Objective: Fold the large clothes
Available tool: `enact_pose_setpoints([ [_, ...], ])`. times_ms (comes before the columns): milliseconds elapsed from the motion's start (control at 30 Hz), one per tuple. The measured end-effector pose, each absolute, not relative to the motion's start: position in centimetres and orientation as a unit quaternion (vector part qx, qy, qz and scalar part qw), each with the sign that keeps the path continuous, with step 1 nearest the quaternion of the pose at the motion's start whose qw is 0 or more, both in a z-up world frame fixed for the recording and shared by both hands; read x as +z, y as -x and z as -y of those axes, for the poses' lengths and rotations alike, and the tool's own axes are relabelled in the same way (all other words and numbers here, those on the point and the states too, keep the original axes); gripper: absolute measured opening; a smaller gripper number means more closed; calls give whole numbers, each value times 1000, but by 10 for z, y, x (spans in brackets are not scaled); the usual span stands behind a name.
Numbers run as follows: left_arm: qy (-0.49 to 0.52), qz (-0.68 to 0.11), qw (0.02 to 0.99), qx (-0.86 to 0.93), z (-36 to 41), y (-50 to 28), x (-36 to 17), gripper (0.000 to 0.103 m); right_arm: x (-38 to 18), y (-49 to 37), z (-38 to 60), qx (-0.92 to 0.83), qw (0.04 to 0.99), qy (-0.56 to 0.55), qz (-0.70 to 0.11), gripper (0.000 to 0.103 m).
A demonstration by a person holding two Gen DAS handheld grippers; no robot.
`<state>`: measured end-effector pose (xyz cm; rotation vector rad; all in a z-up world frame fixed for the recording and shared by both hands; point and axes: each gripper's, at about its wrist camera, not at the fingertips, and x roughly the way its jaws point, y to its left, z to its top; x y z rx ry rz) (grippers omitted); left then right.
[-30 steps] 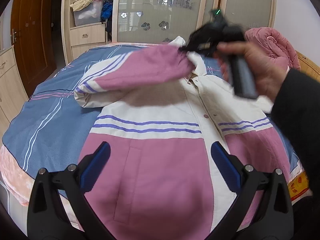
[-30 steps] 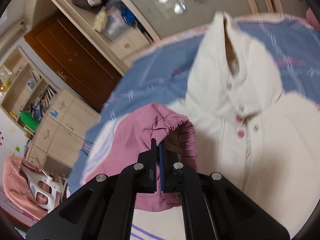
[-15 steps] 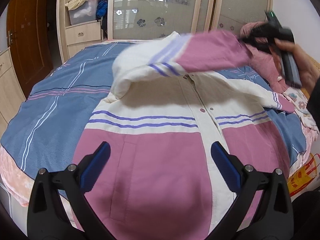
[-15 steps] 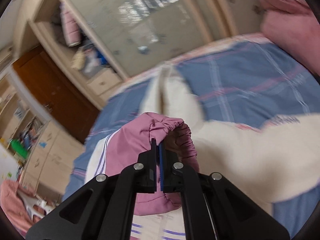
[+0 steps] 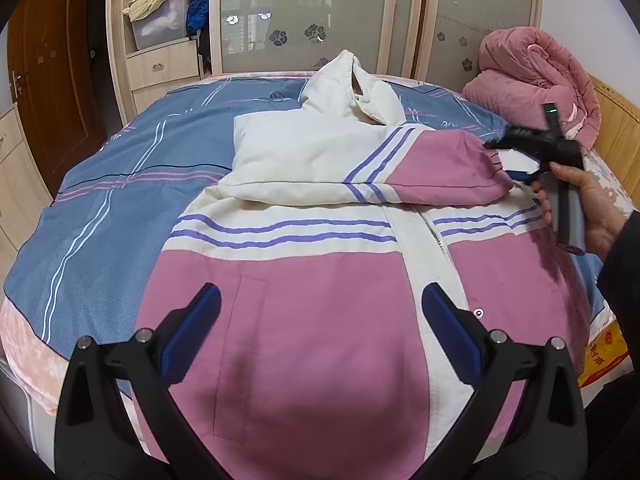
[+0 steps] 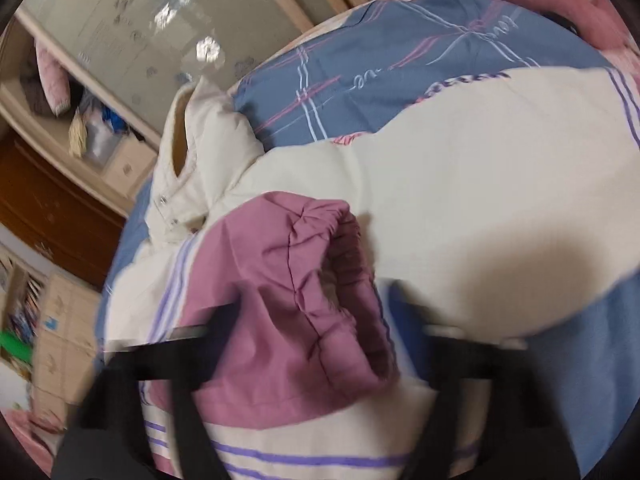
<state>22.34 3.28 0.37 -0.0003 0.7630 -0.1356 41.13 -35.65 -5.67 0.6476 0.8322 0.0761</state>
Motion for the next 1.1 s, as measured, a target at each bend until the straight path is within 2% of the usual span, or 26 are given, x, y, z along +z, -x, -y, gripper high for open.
enact_pose_setpoints([
  [133, 18, -377, 923, -69, -37, -225, 1, 101, -15, -354, 367, 94, 873, -345, -331, 80],
  [200, 28, -376, 924, -71, -39, -223, 2, 101, 1, -314, 356, 115, 882, -317, -328, 81],
  [300, 34, -367, 927, -74, -40, -216, 8, 101, 25, -245, 328, 111, 898, -265, -333, 92],
  [367, 32, -350, 933, -77, -39, -207, 16, 101, 37, -208, 311, 108, 912, -235, -317, 95],
  [500, 28, -320, 945, -67, -40, -194, 28, 101, 33, -151, 289, 78, 940, -164, -289, 98],
  [667, 23, -307, 950, -58, -42, -185, 28, 101, 13, -134, 282, 72, 942, -137, -298, 98],
  [1100, 9, -319, 946, -58, -34, -186, 17, 101, 11, -133, 289, 85, 942, -139, -293, 98],
])
